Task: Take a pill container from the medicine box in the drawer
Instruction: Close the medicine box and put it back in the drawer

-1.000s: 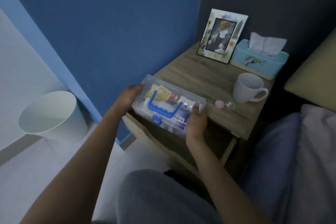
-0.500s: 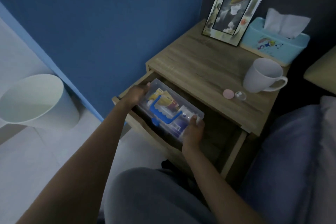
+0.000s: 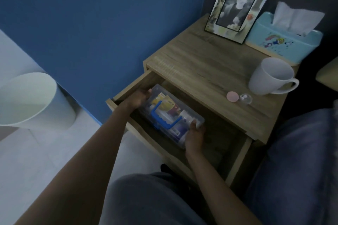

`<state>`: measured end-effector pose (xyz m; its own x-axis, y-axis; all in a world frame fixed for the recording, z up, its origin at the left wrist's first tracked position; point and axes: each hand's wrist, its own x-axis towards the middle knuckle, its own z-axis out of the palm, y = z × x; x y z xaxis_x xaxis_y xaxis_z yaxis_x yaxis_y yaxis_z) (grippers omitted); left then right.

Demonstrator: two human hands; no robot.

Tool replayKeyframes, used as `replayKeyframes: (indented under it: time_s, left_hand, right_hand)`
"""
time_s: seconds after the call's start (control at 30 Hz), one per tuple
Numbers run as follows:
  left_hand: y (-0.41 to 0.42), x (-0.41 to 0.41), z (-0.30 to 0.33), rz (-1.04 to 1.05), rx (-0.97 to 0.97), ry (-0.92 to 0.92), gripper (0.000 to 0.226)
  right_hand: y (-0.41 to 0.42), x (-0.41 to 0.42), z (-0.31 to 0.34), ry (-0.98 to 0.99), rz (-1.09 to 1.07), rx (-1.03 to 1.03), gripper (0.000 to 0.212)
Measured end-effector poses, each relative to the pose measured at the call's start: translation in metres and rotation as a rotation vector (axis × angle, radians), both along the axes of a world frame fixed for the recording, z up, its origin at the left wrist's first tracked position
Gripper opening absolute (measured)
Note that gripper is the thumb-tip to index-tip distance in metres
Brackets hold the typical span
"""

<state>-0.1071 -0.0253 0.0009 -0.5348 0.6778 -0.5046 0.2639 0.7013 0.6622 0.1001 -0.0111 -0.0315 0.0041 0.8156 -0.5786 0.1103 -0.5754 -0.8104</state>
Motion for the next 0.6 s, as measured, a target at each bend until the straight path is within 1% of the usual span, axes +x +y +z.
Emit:
replayKeyframes:
  time_s: [0.1, 0.13, 0.2, 0.23, 0.27, 0.33, 0.4, 0.43, 0.47, 0.5, 0.57, 0.6]
  left_hand:
    - [-0.001, 0.003, 0.001, -0.013, 0.008, -0.013, 0.046]
    - [-0.003, 0.005, 0.003, 0.005, 0.038, -0.02, 0.045]
    - [-0.007, 0.012, 0.008, 0.111, 0.148, -0.028, 0.045]
    - [-0.011, 0.018, 0.011, 0.176, 0.217, -0.012, 0.044]
    - [-0.018, 0.024, 0.015, 0.219, 0.284, 0.045, 0.043]
    - [-0.036, 0.036, 0.021, 0.265, 0.358, 0.245, 0.044]
    - [-0.055, 0.046, 0.023, 0.35, 0.325, 0.379, 0.054]
    - [-0.063, 0.051, 0.024, 0.411, 0.271, 0.384, 0.062]
    - [-0.068, 0.057, 0.025, 0.473, 0.218, 0.337, 0.07]
    - [-0.072, 0.063, 0.027, 0.525, 0.187, 0.252, 0.078]
    - [-0.074, 0.077, 0.029, 0.572, 0.198, 0.091, 0.086]
    - [-0.074, 0.082, 0.03, 0.58, 0.227, 0.059, 0.088]
  right_hand:
    - [0.003, 0.003, 0.006, -0.047, 0.059, 0.008, 0.046]
    - [0.004, 0.006, 0.01, -0.05, 0.084, 0.008, 0.045]
    - [0.001, 0.016, 0.021, -0.059, 0.175, 0.05, 0.041]
    - [-0.003, 0.023, 0.029, -0.078, 0.25, 0.117, 0.038]
    - [-0.007, 0.031, 0.037, -0.108, 0.355, 0.217, 0.038]
    - [-0.008, 0.041, 0.056, -0.216, 0.587, 0.462, 0.051]
    - [0.008, 0.042, 0.069, -0.405, 0.773, 0.73, 0.065]
    - [0.021, 0.039, 0.074, -0.508, 0.85, 0.847, 0.069]
    - [0.035, 0.033, 0.079, -0.59, 0.914, 0.918, 0.071]
    - [0.049, 0.028, 0.082, -0.646, 0.963, 0.938, 0.072]
    - [0.073, 0.017, 0.084, -0.718, 1.049, 0.899, 0.073]
    - [0.082, 0.013, 0.082, -0.749, 1.096, 0.876, 0.075]
